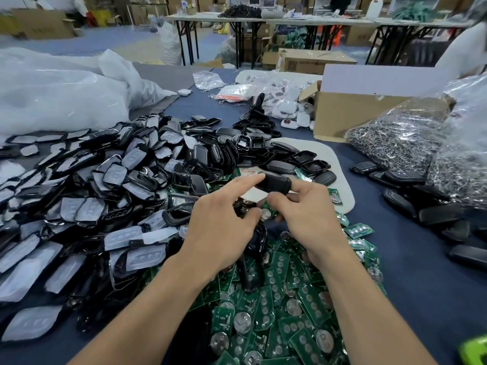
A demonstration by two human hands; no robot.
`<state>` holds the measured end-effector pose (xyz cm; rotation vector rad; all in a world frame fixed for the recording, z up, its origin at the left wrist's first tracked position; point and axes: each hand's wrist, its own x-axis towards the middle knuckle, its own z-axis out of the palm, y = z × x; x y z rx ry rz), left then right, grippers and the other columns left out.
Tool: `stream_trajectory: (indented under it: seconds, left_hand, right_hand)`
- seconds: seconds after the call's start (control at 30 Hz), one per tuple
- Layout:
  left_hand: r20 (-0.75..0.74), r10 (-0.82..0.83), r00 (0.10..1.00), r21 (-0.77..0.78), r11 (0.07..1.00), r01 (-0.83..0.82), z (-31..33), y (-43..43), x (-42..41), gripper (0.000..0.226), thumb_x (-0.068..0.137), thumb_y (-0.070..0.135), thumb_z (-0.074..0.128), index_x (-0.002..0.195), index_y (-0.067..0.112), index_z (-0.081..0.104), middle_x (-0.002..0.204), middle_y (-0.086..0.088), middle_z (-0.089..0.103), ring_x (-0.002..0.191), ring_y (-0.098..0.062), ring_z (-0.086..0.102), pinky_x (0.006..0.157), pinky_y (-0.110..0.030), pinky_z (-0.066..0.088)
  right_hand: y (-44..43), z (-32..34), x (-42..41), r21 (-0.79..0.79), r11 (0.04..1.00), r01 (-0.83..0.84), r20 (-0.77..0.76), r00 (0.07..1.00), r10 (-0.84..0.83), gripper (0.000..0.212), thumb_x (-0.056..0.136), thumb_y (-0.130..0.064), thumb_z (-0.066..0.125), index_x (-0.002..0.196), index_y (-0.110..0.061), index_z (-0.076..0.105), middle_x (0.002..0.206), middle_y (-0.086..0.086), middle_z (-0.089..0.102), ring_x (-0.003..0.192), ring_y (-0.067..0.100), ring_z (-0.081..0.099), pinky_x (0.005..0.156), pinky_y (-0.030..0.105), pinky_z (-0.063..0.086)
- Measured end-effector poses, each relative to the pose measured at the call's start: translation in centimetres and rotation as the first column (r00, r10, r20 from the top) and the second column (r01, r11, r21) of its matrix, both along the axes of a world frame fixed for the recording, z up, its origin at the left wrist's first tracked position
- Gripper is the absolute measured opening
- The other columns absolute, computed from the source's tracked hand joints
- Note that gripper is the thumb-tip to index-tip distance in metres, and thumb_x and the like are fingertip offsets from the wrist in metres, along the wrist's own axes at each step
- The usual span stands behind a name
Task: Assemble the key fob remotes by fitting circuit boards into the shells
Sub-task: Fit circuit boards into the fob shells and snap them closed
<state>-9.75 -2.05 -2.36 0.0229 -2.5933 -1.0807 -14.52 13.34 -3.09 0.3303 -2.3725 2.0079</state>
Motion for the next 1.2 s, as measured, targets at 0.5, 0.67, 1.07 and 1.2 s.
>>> stream_trajectory:
  seconds: [0.5,0.67,1.07,1.2]
  left_hand:
    - [0.147,-0.034,0.989,0.673,0.736,-0.075,0.8,-0.2,-0.4,0.045,0.093,0.001,0.059,0.107,0.042,0.073,0.085,-0.001,0.082,0.075,-0.024,0.080,0.065,-0.028,0.064]
    - [0.136,-0.028,0.990,0.723,0.686,-0.080,0.2,-0.7,-0.9,0.041,0.093,-0.010,0.061,0.117,0.021,0.074,0.084,-0.007,0.081,0.077,-0.023,0.080,0.068,-0.025,0.063]
    - [0.164,0.112,0.980,0.708,0.678,-0.197,0.2,-1.2,-1.4,0.028,0.096,0.000,0.064,0.096,0.023,0.079,0.082,-0.001,0.081,0.067,-0.020,0.078,0.059,-0.022,0.059]
    - [0.163,0.132,0.978,0.728,0.653,-0.209,0.2,-1.3,-1.5,0.024,0.096,-0.001,0.064,0.100,0.019,0.078,0.079,-0.003,0.081,0.066,-0.020,0.078,0.059,-0.023,0.061]
  right_hand:
    - [-1.3,0.0,1.0,0.258,0.961,0.094,-0.204,0.978,-0.041,0.033,0.089,-0.008,0.070,0.108,-0.033,0.081,0.077,-0.015,0.078,0.062,0.004,0.066,0.063,0.019,0.052]
    - [-1.2,0.0,0.8,0.152,0.958,0.242,-0.225,0.953,-0.205,0.027,0.094,-0.013,0.065,0.103,-0.035,0.077,0.064,-0.013,0.073,0.049,0.017,0.060,0.056,0.027,0.052]
    - [-0.4,-0.2,0.3,0.451,0.862,0.233,-0.126,0.972,-0.196,0.033,0.089,-0.004,0.070,0.111,-0.026,0.080,0.101,-0.009,0.077,0.064,-0.009,0.063,0.070,0.009,0.054]
    - [-0.3,-0.6,0.1,0.497,0.859,0.126,-0.041,0.992,-0.122,0.066,0.083,0.009,0.061,0.135,-0.031,0.067,0.122,-0.007,0.072,0.066,-0.008,0.062,0.060,0.002,0.044]
